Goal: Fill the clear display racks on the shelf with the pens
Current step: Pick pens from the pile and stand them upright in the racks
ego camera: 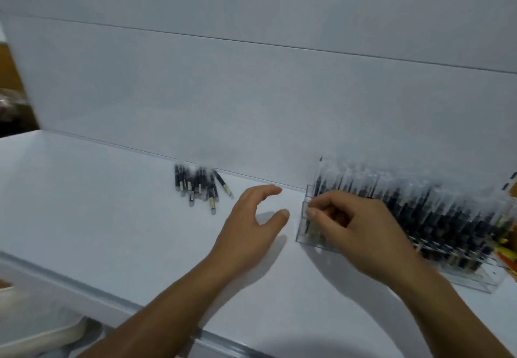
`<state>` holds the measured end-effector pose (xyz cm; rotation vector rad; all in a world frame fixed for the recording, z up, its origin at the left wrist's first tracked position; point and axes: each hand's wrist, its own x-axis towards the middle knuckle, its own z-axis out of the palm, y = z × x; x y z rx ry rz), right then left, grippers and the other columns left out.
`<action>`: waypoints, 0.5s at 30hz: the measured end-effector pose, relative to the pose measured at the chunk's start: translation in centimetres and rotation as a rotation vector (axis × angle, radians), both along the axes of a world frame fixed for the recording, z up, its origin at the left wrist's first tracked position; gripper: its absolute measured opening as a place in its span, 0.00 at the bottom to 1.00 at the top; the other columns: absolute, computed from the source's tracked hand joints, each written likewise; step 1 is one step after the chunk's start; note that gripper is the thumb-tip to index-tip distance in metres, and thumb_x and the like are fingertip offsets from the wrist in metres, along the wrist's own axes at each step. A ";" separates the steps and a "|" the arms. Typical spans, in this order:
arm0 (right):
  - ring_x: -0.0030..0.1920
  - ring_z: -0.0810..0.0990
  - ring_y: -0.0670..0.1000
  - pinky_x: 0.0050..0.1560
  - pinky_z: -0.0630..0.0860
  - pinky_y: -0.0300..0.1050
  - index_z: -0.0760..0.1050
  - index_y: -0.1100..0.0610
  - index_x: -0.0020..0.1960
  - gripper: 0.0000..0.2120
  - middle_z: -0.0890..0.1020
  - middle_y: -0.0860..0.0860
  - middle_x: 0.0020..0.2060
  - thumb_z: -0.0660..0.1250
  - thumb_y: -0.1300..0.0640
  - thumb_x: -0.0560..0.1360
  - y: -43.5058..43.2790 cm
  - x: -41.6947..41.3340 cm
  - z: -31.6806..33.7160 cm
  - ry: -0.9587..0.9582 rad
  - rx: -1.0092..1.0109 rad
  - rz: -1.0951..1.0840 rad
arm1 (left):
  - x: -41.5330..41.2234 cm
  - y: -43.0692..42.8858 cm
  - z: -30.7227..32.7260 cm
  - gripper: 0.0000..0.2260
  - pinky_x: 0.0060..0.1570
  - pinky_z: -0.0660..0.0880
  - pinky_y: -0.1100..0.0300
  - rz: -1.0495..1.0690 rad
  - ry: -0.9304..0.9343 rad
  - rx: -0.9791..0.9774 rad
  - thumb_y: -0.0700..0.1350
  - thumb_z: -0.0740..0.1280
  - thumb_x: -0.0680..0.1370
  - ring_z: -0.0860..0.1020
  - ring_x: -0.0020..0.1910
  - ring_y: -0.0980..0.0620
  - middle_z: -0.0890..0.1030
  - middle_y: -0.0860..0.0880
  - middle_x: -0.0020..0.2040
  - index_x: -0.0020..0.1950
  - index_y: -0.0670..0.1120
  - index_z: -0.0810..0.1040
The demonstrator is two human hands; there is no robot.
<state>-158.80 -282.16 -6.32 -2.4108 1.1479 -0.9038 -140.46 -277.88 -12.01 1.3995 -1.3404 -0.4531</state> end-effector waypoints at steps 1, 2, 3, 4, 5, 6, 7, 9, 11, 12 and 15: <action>0.39 0.79 0.37 0.38 0.72 0.31 0.80 0.42 0.47 0.05 0.81 0.34 0.38 0.67 0.43 0.74 0.1 1.7 -0.5 0.021 0.016 0.069 | 1.7 -0.1 0.3 0.14 0.59 0.64 0.70 0.045 -0.012 0.007 0.51 0.67 0.77 0.68 0.61 0.70 0.72 0.67 0.61 0.63 0.60 0.73; 0.41 0.79 0.37 0.42 0.75 0.33 0.80 0.42 0.50 0.06 0.81 0.34 0.41 0.66 0.43 0.75 0.1 3.4 -1.0 0.042 0.037 0.134 | 3.4 -0.3 0.5 0.14 0.58 0.65 0.67 0.100 -0.038 0.023 0.51 0.67 0.77 0.70 0.60 0.67 0.72 0.66 0.61 0.63 0.59 0.74; 0.43 0.79 0.36 0.47 0.77 0.37 0.79 0.42 0.53 0.08 0.81 0.35 0.46 0.66 0.43 0.76 0.0 5.3 -1.7 0.067 0.065 0.186 | 5.4 -0.5 0.6 0.14 0.57 0.66 0.65 0.161 -0.079 0.045 0.50 0.67 0.77 0.71 0.59 0.64 0.73 0.63 0.60 0.63 0.57 0.74; 0.47 0.78 0.36 0.52 0.77 0.39 0.78 0.42 0.57 0.10 0.80 0.36 0.52 0.65 0.43 0.77 -0.3 7.1 -2.4 0.102 0.092 0.224 | 7.3 -0.6 0.7 0.13 0.55 0.67 0.63 0.220 -0.133 0.070 0.49 0.67 0.77 0.73 0.58 0.60 0.74 0.60 0.58 0.62 0.55 0.75; 0.52 0.77 0.36 0.57 0.75 0.40 0.75 0.41 0.61 0.13 0.78 0.37 0.58 0.63 0.43 0.78 -0.7 8.9 -3.1 0.141 0.114 0.251 | 9.1 -0.9 0.6 0.12 0.54 0.70 0.61 0.273 -0.208 0.094 0.48 0.67 0.77 0.75 0.55 0.56 0.75 0.57 0.56 0.60 0.53 0.76; 0.57 0.74 0.38 0.60 0.72 0.41 0.73 0.41 0.64 0.15 0.75 0.38 0.62 0.62 0.43 0.79 -1.2 10.6 -3.8 0.171 0.134 0.272 | 10.9 -1.1 0.5 0.09 0.53 0.72 0.57 0.316 -0.292 0.126 0.47 0.67 0.76 0.76 0.54 0.53 0.77 0.54 0.53 0.57 0.51 0.77; 0.61 0.72 0.41 0.63 0.69 0.42 0.72 0.43 0.66 0.16 0.73 0.40 0.65 0.60 0.43 0.80 -1.8 12.2 -4.3 0.187 0.151 0.289 | 12.4 -1.4 0.3 0.08 0.53 0.73 0.53 0.349 -0.366 0.169 0.48 0.67 0.76 0.76 0.53 0.49 0.77 0.52 0.52 0.55 0.50 0.77; 0.64 0.71 0.47 0.64 0.69 0.45 0.73 0.48 0.65 0.15 0.73 0.45 0.65 0.58 0.47 0.81 -2.9 15.2 -5.1 0.202 0.145 0.315 | 14.9 -2.2 -0.3 0.14 0.58 0.72 0.50 0.370 -0.460 0.256 0.53 0.64 0.77 0.74 0.58 0.46 0.77 0.48 0.56 0.58 0.47 0.77; 0.62 0.72 0.52 0.63 0.71 0.49 0.75 0.53 0.62 0.14 0.74 0.50 0.62 0.56 0.51 0.82 -4.4 17.8 -5.5 0.212 0.110 0.300 | 16.5 -3.2 -0.9 0.20 0.65 0.68 0.49 0.362 -0.534 0.339 0.56 0.61 0.78 0.70 0.66 0.45 0.74 0.46 0.66 0.66 0.46 0.73; 0.63 0.72 0.54 0.64 0.70 0.51 0.74 0.55 0.63 0.15 0.73 0.52 0.63 0.55 0.52 0.82 -5.2 18.9 -5.6 0.223 0.097 0.277 | 17.0 -3.8 -1.2 0.23 0.69 0.64 0.49 0.353 -0.561 0.367 0.57 0.61 0.79 0.66 0.70 0.45 0.70 0.45 0.70 0.70 0.46 0.70; 0.70 0.66 0.57 0.70 0.63 0.52 0.67 0.57 0.71 0.20 0.68 0.56 0.70 0.51 0.51 0.83 -7.5 21.5 -6.6 0.311 0.065 0.219 | 17.6 -5.6 -1.4 0.23 0.72 0.57 0.51 0.291 -0.680 0.411 0.55 0.56 0.82 0.59 0.74 0.45 0.63 0.44 0.75 0.74 0.47 0.65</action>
